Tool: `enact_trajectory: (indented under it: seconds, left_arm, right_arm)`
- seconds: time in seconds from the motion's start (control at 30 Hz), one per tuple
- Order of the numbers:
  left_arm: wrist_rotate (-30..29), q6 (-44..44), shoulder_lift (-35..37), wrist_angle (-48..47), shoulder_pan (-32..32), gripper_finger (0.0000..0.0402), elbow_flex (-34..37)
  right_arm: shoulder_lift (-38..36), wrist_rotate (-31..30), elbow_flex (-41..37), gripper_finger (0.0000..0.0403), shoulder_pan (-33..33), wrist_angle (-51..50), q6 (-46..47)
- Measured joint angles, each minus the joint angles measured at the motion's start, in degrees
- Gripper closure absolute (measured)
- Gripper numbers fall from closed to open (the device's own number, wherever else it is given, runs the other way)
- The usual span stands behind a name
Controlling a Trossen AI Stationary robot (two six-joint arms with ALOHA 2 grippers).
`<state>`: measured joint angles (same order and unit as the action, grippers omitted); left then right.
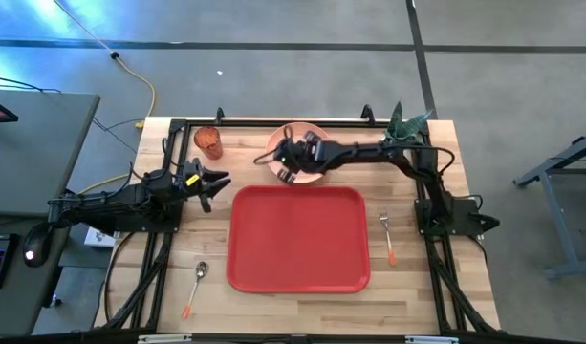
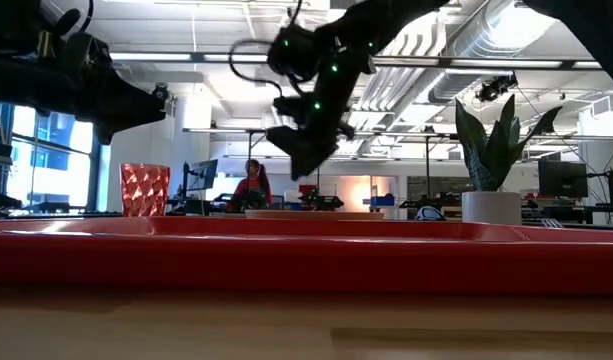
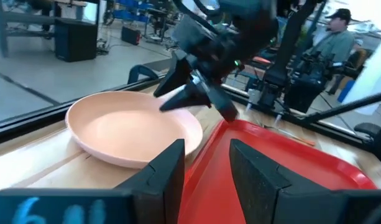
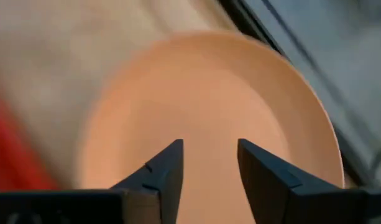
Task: Pick and place plate/cup/fork/spoon on tray
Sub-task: Put the orange plate on the red serving tray
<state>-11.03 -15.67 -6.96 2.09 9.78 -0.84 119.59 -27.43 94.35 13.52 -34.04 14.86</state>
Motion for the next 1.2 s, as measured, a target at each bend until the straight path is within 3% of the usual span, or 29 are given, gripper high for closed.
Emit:
enact_trajectory:
  seconds: [0.17,0.37,0.8,1.03,1.2]
  left_arm:
    - [-0.3,-0.2,0.0,-0.2,0.0,0.0284,0.0]
    - [-0.6,0.4,0.0,-0.2,0.0,0.0284,0.0]
    - [-2.3,1.9,0.0,3.0,0.0,0.0284,0.0]
    - [-2.3,3.4,0.0,3.9,0.0,0.0284,0.0]
    - [-2.3,3.4,0.0,4.6,0.0,0.0284,0.0]
  right_arm:
    - [-0.1,2.4,0.0,0.0254,4.9,-15.0,15.8]
    - [-0.1,-4.8,-0.1,0.026,6.4,-29.1,23.2]
    - [-0.1,4.4,-8.0,0.0261,15.3,-13.9,19.8]
    - [-0.2,8.6,-11.6,0.0264,16.9,-9.5,17.8]
    - [-0.3,7.4,-11.9,0.0322,16.0,-9.2,16.7]
